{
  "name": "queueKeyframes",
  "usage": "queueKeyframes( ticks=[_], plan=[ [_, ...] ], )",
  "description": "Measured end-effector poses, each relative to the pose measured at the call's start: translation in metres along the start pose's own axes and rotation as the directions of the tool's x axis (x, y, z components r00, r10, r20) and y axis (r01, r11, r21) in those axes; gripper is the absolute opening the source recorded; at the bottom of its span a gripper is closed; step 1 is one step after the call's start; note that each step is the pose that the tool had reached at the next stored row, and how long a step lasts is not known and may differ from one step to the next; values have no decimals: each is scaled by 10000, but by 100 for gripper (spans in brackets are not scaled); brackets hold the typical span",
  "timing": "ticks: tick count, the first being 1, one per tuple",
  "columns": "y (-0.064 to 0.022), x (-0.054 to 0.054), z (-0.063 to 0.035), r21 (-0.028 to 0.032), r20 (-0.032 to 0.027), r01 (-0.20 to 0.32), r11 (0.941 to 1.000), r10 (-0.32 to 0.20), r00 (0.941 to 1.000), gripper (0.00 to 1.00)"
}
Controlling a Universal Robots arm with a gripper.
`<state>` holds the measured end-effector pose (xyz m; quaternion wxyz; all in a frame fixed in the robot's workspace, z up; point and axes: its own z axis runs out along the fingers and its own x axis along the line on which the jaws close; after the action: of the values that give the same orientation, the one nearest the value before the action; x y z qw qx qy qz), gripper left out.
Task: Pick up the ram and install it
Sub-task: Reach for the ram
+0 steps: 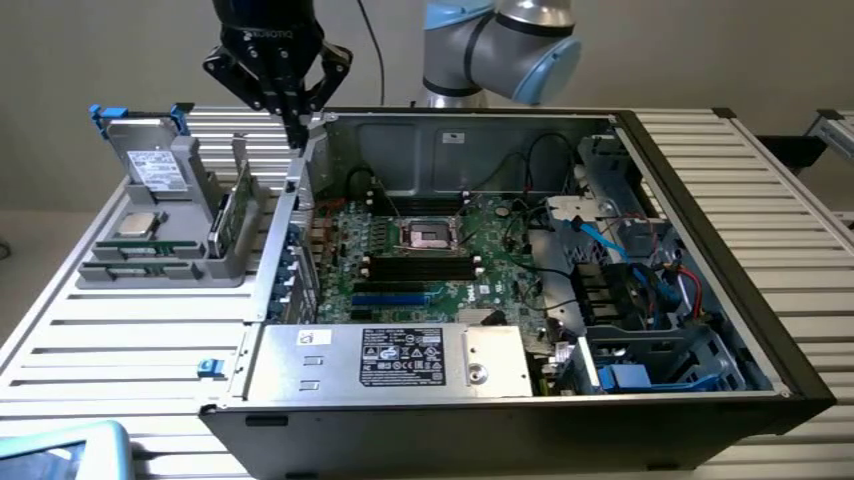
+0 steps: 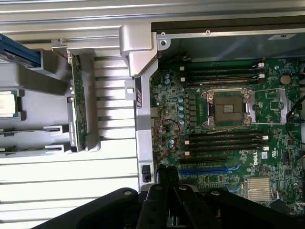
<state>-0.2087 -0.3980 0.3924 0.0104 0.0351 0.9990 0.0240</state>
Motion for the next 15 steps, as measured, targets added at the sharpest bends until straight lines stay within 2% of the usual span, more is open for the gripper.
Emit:
queueKeyframes(
  ticks=[3,15],
  plan=[
    [-1,104,-2,1,-1,0,10000,0,10000,11],
    [33,652,-7,0,0,0,10000,0,10000,11]
  ],
)
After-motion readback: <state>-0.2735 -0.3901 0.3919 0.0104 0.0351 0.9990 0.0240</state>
